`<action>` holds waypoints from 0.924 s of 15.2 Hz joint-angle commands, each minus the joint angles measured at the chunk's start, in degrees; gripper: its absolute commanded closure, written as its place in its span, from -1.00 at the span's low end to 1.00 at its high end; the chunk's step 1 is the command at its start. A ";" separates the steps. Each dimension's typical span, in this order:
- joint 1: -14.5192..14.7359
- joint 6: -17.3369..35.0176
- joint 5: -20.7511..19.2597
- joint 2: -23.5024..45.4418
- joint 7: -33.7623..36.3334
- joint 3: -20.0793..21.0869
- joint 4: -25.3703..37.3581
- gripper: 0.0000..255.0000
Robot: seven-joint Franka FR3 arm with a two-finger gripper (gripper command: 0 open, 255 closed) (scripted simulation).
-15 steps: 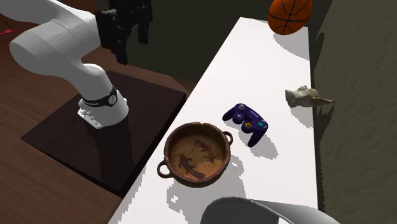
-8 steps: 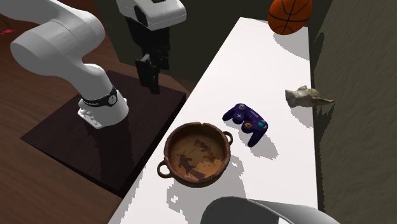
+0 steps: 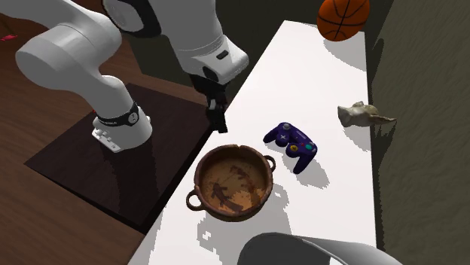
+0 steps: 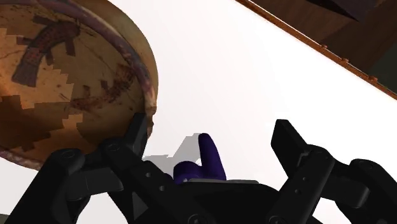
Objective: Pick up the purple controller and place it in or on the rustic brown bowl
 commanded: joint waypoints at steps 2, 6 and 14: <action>4.66 10.33 5.01 7.04 -6.76 -3.27 0.35 -1.00; 15.34 21.52 18.74 16.63 -20.82 -9.89 2.53 -1.00; 28.36 26.73 52.23 30.66 -50.02 -15.93 10.32 -1.00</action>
